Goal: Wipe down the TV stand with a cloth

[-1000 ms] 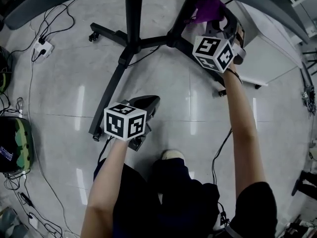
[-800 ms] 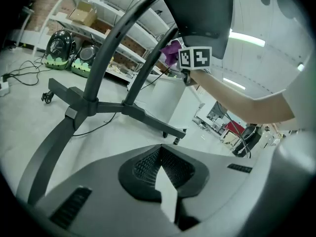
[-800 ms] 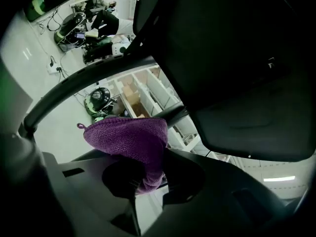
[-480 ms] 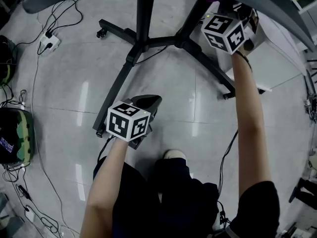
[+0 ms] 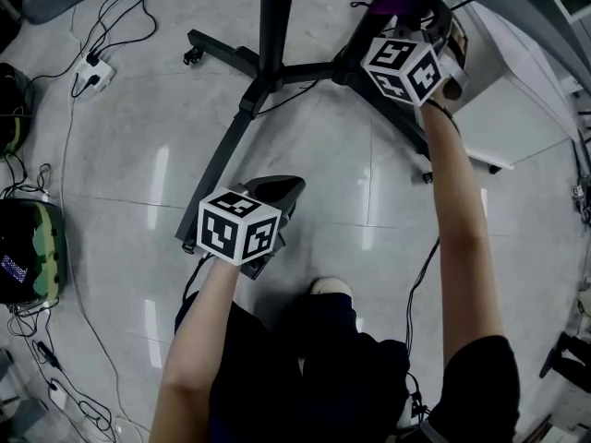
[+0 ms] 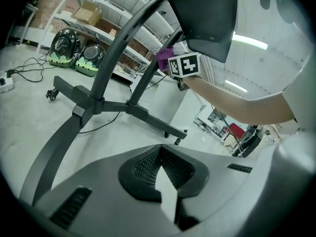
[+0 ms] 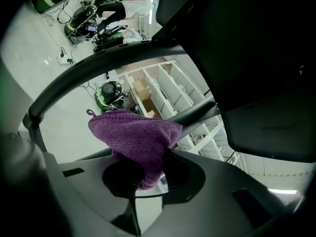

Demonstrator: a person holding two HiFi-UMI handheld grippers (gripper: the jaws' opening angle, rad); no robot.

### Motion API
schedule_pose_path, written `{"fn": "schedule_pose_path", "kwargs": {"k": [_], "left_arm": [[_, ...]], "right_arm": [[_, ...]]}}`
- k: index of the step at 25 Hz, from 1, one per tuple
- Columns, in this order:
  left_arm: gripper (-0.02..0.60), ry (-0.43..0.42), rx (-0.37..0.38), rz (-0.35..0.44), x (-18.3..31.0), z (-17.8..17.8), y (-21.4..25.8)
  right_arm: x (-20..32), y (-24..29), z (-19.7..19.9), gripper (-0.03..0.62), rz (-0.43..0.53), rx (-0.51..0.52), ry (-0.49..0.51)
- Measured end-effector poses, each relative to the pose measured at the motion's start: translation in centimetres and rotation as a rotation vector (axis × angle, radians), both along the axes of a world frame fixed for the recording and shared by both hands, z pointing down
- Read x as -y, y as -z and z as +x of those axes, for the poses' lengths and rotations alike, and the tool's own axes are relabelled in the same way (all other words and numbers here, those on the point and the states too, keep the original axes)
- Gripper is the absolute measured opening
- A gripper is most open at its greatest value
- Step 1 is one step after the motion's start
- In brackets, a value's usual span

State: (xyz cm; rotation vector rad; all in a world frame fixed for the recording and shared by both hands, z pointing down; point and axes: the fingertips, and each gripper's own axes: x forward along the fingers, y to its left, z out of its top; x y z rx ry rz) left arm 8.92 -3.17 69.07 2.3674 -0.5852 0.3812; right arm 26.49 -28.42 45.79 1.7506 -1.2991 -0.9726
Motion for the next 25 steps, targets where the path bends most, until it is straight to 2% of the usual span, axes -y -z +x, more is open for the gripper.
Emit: {"fn": "schedule_pose_path", "kwargs": {"k": [14, 25], "left_arm": [[0.006, 0.011, 0.007, -0.016, 0.5, -1.7, -0.6], [0.006, 0.012, 0.032, -0.037, 0.6, -2.2, -1.8]], "right_arm": [[0.6, -9.4, 0.4, 0.095, -0.118, 0.007, -0.022], [1.0, -18.7, 0.7, 0.097, -0.282, 0.008, -0.038]]}}
